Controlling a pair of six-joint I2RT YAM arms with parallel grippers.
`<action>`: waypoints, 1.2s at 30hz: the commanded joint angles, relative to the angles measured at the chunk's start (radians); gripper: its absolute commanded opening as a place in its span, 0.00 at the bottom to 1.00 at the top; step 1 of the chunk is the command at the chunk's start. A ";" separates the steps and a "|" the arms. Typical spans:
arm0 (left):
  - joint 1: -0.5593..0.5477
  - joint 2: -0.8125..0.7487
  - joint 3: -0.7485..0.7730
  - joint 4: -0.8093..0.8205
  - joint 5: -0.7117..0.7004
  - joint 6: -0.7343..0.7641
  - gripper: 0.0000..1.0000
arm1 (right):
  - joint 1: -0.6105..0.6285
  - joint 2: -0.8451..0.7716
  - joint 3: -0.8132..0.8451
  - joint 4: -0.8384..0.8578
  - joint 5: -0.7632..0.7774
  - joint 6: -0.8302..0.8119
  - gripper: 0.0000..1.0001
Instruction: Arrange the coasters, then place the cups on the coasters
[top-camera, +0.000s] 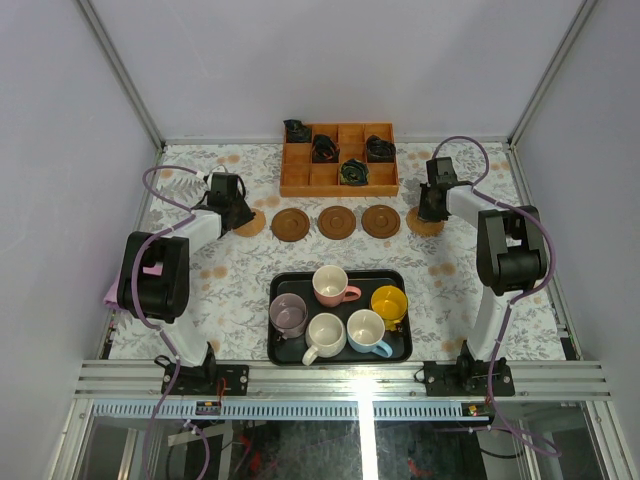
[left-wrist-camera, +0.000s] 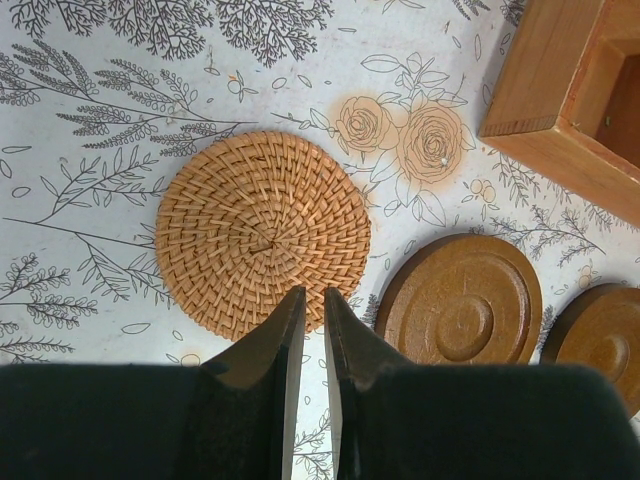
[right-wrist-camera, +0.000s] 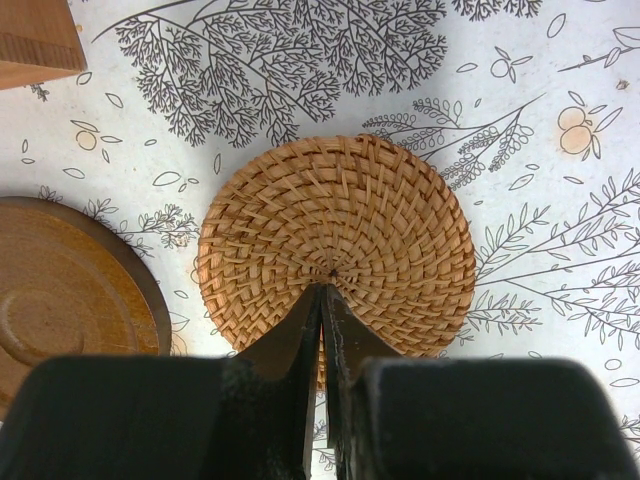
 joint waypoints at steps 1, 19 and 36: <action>0.008 -0.017 -0.010 0.015 0.008 -0.016 0.12 | -0.009 0.014 -0.009 -0.059 0.009 0.007 0.07; 0.008 0.019 0.043 0.042 0.014 0.010 0.12 | -0.009 -0.111 0.059 -0.054 -0.068 -0.025 0.20; 0.003 -0.191 -0.066 0.097 -0.031 0.082 0.12 | -0.009 -0.526 -0.072 -0.072 -0.003 -0.036 0.50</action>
